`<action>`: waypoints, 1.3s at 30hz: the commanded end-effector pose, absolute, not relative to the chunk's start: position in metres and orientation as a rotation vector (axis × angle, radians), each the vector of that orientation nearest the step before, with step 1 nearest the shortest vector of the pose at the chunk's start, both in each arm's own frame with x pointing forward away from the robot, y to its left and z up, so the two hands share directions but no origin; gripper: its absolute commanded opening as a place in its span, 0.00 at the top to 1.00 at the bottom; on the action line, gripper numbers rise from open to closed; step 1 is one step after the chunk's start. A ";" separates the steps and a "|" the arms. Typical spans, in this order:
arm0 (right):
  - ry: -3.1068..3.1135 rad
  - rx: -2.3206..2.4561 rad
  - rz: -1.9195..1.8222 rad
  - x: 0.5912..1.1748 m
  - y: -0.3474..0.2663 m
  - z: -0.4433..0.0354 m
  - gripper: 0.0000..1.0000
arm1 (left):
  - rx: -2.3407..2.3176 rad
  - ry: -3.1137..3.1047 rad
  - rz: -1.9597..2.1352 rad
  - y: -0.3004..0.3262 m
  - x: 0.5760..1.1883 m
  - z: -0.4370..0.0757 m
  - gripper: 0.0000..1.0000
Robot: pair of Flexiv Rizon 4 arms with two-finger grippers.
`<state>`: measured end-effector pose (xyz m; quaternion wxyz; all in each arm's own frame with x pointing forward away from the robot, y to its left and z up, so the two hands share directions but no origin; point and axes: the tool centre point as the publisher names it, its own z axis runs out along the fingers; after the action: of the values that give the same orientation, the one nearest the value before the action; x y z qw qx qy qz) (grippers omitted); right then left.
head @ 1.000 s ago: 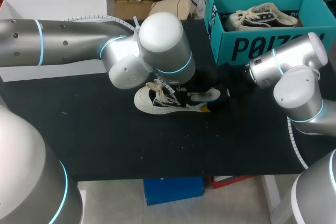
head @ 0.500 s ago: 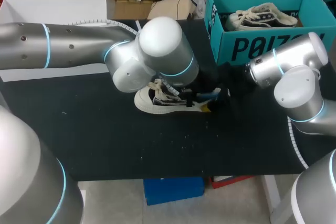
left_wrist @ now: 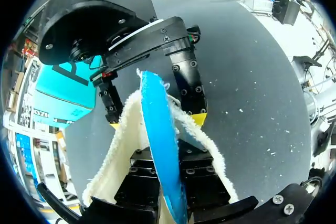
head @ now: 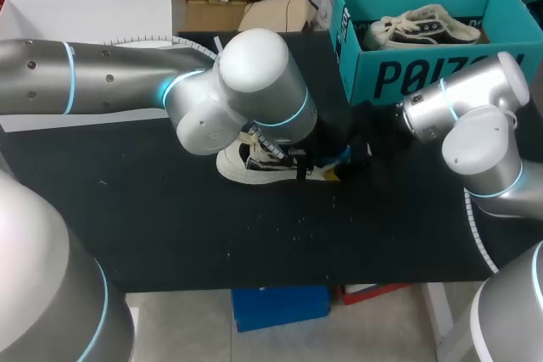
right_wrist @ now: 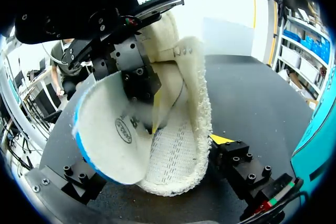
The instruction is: Take the shoe out of the shoebox, open the shoe tongue, remove and reinsert the insole, then place the shoe into the shoebox
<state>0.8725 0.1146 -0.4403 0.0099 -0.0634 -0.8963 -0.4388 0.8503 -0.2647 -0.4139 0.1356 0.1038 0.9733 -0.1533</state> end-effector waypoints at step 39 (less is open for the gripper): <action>-2.798 -0.200 -1.366 0.875 0.114 -0.444 1.00 | 0.340 2.541 -1.544 -0.298 0.793 -0.187 1.00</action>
<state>0.8730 0.1142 -0.4400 0.0098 -0.0638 -0.8963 -0.4388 0.7925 -0.3031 -0.1854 0.0775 0.1087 0.8611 -0.4906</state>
